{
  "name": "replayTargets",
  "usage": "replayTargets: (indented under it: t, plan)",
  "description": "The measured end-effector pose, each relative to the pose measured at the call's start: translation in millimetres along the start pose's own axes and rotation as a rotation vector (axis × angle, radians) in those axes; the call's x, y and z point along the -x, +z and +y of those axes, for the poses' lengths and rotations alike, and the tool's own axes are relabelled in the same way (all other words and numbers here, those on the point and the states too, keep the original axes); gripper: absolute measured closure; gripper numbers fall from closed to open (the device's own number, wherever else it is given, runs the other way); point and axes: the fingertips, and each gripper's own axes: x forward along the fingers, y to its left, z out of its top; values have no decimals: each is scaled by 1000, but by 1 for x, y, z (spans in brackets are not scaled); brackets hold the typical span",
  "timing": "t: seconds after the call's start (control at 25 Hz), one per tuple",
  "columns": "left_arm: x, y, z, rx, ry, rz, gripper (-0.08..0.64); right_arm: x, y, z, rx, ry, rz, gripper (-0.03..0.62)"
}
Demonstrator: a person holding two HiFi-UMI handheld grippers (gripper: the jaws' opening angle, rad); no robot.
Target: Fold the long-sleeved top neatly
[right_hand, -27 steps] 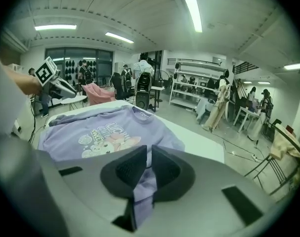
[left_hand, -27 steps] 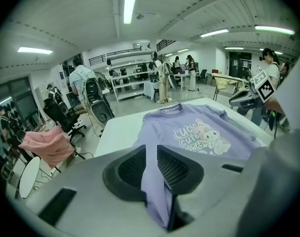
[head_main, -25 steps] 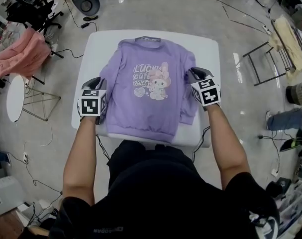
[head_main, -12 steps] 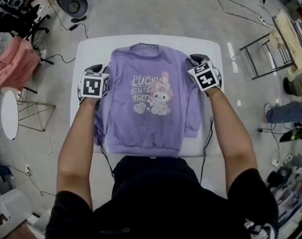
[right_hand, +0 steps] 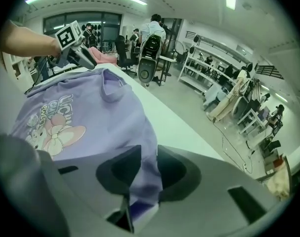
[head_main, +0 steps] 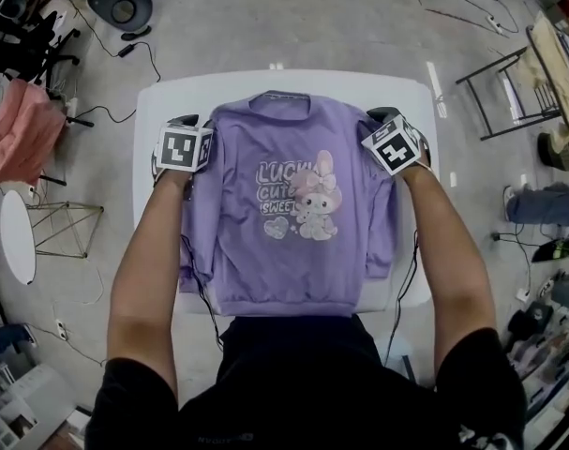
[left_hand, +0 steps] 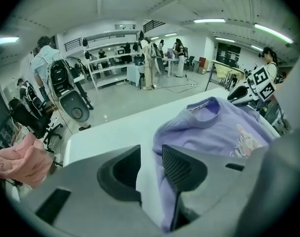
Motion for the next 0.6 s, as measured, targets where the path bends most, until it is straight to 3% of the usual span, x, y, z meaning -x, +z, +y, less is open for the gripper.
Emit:
replayTargets:
  t: [0.2,0.28,0.36,0.6]
  plan:
    - [-12,-9,-6,-36,-47,30,437,-6,-5,5,92,-45,0,538]
    - [-15,-7,-6,-55,-42,29,440,-2,-3,1,82,-56,-33,566]
    - [-15,-3,-2,-76,-18,16,535,8,-1,-6,18,-44,-85,569]
    - [-13,19,27,-86,-8,-10,555,16,9,-33,-208,49,-185,571]
